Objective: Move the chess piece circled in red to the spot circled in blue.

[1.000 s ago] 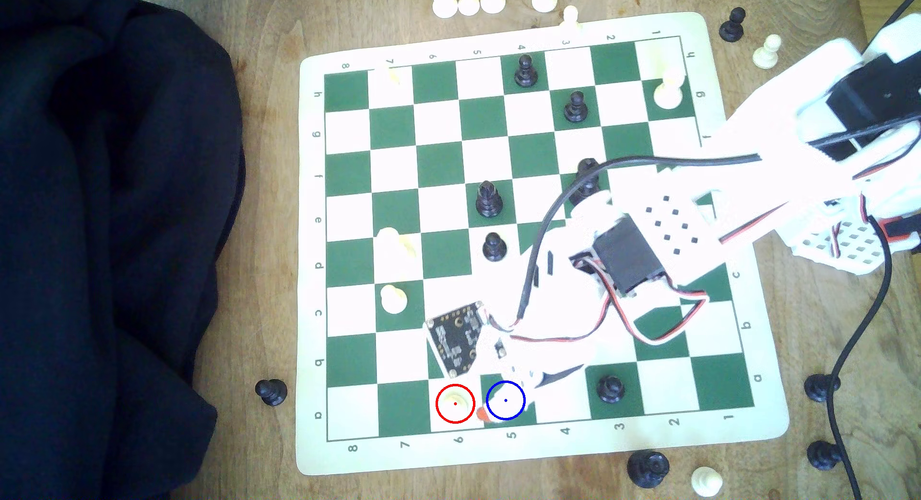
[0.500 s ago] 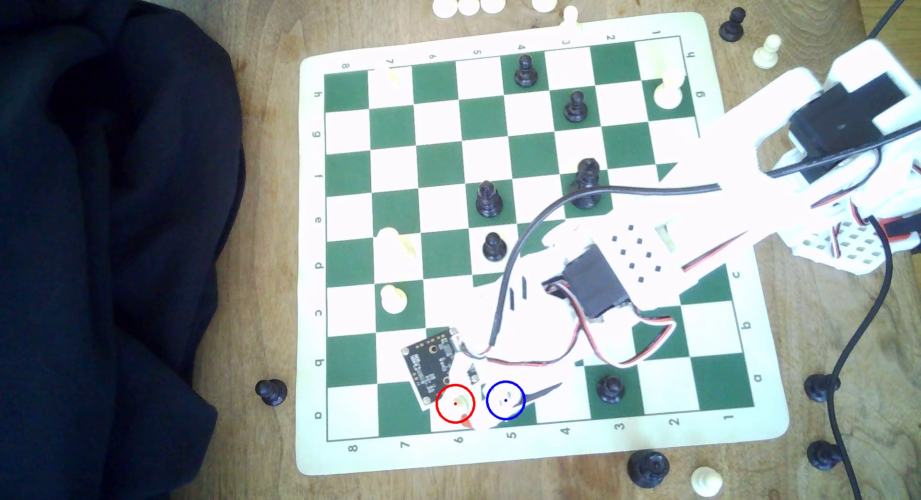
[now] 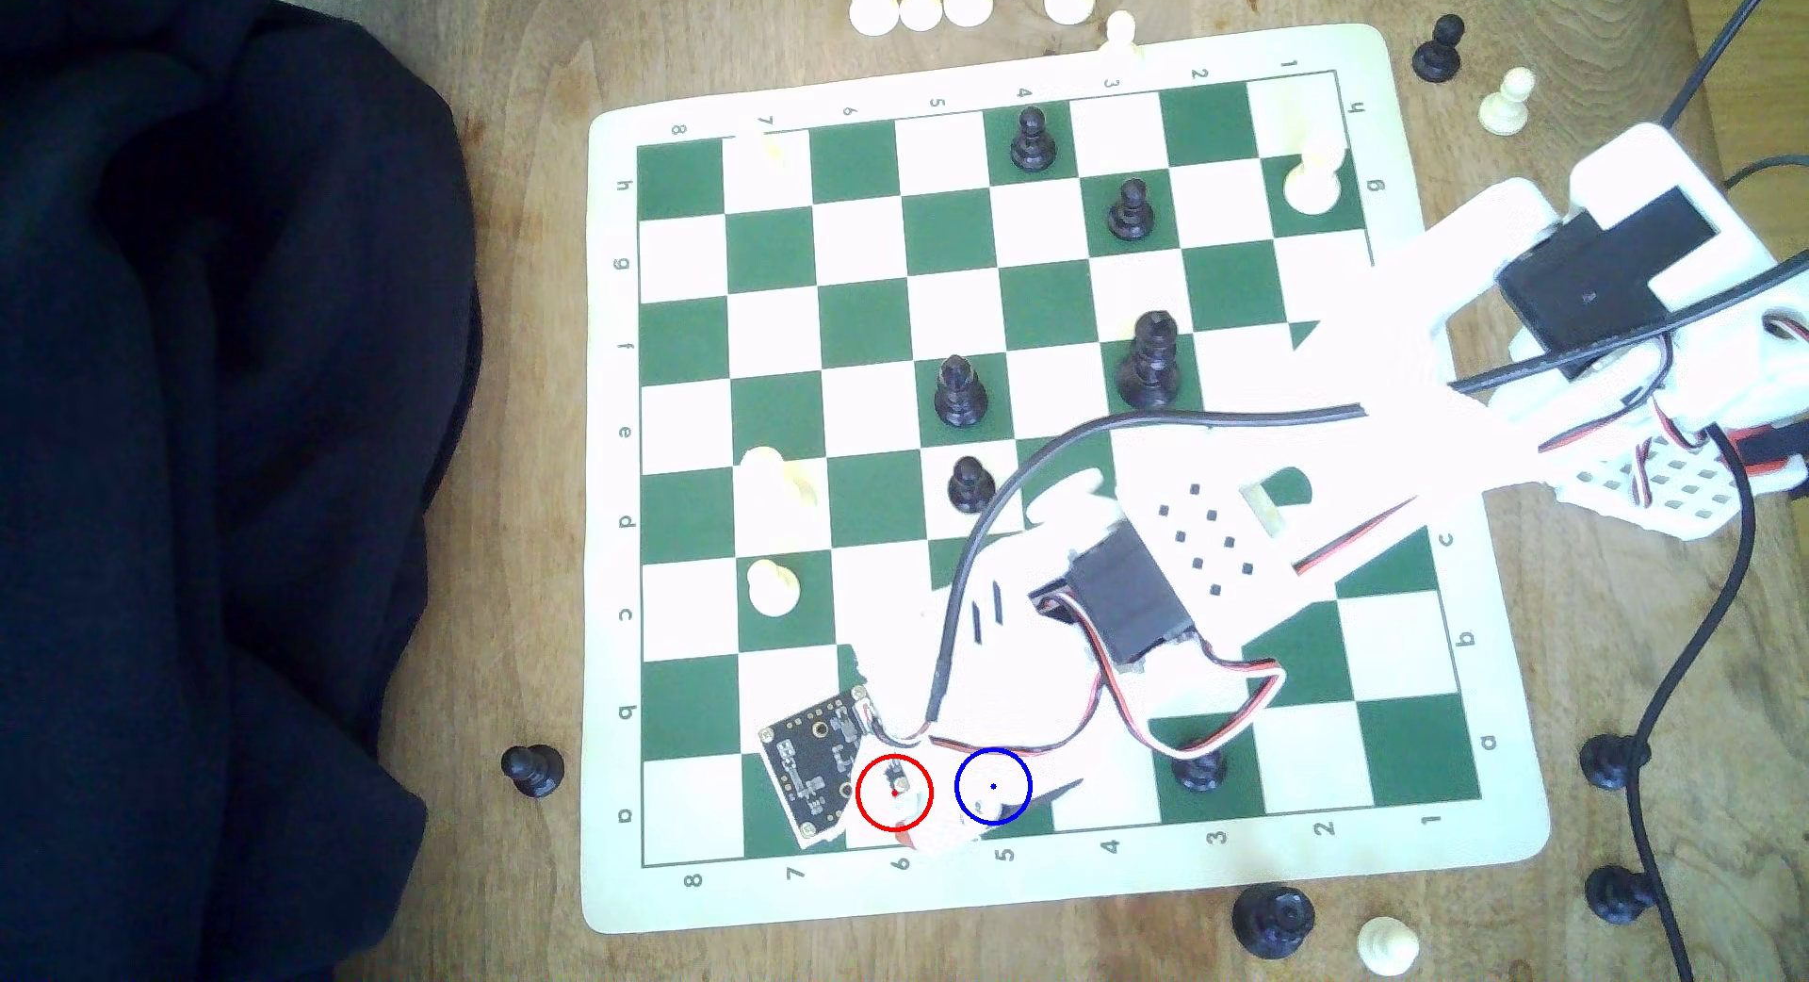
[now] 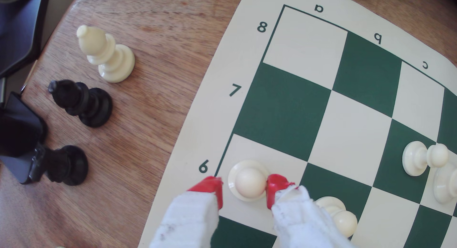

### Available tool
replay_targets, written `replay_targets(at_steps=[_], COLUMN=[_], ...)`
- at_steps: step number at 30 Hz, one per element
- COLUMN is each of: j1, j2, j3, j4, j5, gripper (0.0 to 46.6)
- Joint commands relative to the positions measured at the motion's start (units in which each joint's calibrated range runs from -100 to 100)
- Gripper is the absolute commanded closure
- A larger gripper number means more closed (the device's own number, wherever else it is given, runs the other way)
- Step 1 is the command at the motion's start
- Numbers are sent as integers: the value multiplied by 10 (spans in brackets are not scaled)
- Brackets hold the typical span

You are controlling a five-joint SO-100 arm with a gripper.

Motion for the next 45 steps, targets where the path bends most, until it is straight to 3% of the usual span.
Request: replay_targets(at_steps=[1,13,20,31,38,45], j1=[-4,-6,-6,-8,-21,-27], j2=[-17,1,2,-59,-158,-211], j3=[-53,-76,-77,-72,-4,143], j4=[1,-1,8,29,27,-11], j5=[-1,-2,2,-1,-1,-1], gripper=[372,377,447,460,460,460])
